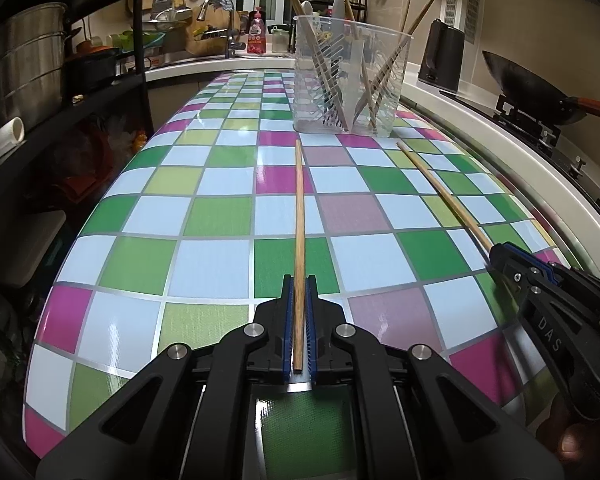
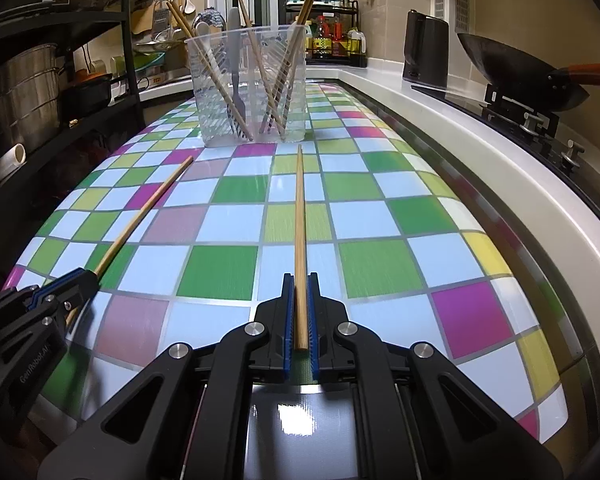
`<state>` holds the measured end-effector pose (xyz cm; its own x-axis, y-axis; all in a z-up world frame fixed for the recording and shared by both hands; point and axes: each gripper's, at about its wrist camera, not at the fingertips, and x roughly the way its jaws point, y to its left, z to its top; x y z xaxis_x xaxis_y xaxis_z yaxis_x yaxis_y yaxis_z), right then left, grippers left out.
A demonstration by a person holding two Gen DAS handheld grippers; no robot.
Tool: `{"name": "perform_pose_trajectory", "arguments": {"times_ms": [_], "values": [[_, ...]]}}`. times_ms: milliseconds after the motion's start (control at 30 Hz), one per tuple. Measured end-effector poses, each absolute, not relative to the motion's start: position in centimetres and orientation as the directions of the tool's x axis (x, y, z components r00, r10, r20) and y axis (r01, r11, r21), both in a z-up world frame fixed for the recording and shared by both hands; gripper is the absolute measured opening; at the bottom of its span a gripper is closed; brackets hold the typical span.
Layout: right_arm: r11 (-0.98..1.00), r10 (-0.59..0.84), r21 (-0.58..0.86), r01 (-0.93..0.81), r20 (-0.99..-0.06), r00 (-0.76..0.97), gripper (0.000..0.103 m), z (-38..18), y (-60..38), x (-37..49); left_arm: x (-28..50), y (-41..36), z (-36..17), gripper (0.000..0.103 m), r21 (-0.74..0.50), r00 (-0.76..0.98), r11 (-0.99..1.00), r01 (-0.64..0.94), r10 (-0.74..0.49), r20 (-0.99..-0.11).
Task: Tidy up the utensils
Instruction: 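Grasp a chopstick with the right tool, then lift both held chopsticks and carry them above the clear container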
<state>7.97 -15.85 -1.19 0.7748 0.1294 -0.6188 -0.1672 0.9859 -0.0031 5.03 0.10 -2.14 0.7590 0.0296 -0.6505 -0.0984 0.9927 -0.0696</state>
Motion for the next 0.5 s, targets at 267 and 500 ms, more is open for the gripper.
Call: {"name": "perform_pose_trajectory", "arguments": {"times_ms": [267, 500], "values": [[0.984, 0.119, -0.039, -0.175, -0.586, 0.802, 0.006, 2.4, -15.4, 7.2, 4.1, 0.3, 0.2, 0.006, -0.083, 0.801, 0.993, -0.087, 0.020, -0.598], [0.981, 0.104, -0.082, -0.175, -0.542, 0.834, 0.006, 6.2, -15.0, 6.5, 3.4, 0.7, 2.9, 0.005, -0.084, 0.850, 0.994, -0.075, 0.020, -0.527]]}}
